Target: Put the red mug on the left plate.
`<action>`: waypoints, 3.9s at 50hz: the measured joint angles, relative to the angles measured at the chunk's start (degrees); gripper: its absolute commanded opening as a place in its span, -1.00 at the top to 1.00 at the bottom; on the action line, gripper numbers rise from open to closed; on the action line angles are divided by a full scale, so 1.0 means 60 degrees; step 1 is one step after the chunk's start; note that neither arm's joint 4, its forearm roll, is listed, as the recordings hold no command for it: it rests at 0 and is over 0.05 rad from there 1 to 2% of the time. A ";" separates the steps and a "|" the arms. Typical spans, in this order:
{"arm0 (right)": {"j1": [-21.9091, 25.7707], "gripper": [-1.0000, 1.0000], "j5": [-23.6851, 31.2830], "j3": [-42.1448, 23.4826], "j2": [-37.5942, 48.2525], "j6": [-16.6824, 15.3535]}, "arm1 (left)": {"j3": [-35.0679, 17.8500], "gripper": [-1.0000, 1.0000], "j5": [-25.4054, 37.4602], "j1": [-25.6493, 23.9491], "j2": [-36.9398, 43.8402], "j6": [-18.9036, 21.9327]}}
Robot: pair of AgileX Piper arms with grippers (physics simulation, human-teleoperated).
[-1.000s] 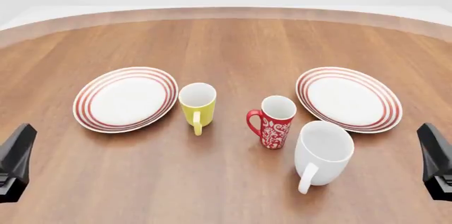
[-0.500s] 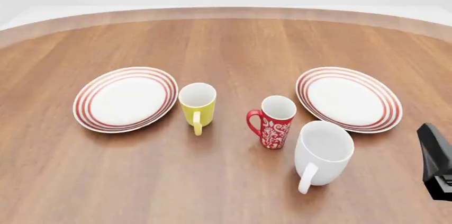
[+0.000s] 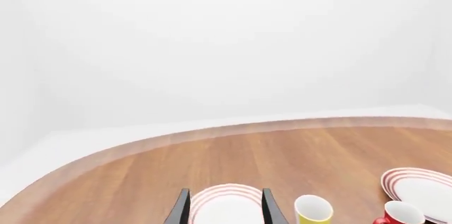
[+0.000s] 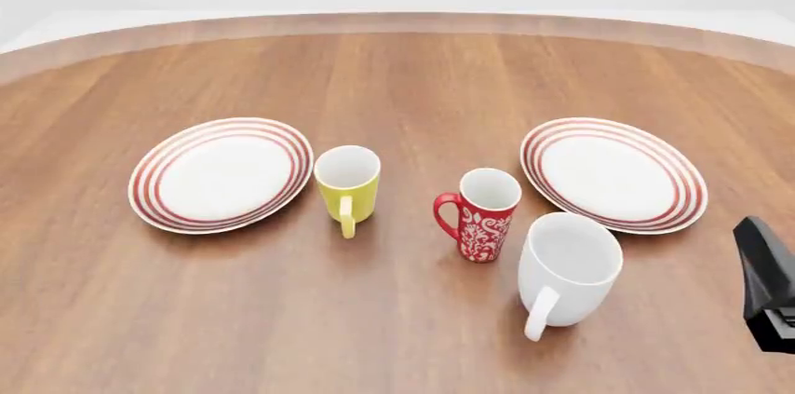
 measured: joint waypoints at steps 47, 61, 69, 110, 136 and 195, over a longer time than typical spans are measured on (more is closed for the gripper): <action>0.0000 -1.00 0.0000 0.0000 -0.0001 0.0000 | -0.3239 -1.00 -0.1067 -0.1329 0.3971 0.2533; 0.0000 -1.00 0.0000 0.0000 0.0000 0.0000 | -0.3941 -1.00 -0.1160 -0.1771 0.4749 0.3402; 0.0000 -1.00 0.0000 0.0000 0.0000 0.0000 | -0.4785 -1.00 -0.1157 -0.2403 0.5975 0.4145; 0.0000 -1.00 0.0000 0.0000 0.0000 0.0000 | -0.7770 -1.00 0.0078 -0.4466 0.9704 0.5726; 0.0000 -1.00 0.0056 0.0005 -0.0062 -0.0002 | -0.7647 -1.00 -0.0222 -0.5593 1.1195 0.5853; -0.0001 -1.00 0.0078 0.0009 -0.0087 -0.0002 | -0.4975 -1.00 -0.2055 -0.6749 1.2970 0.5273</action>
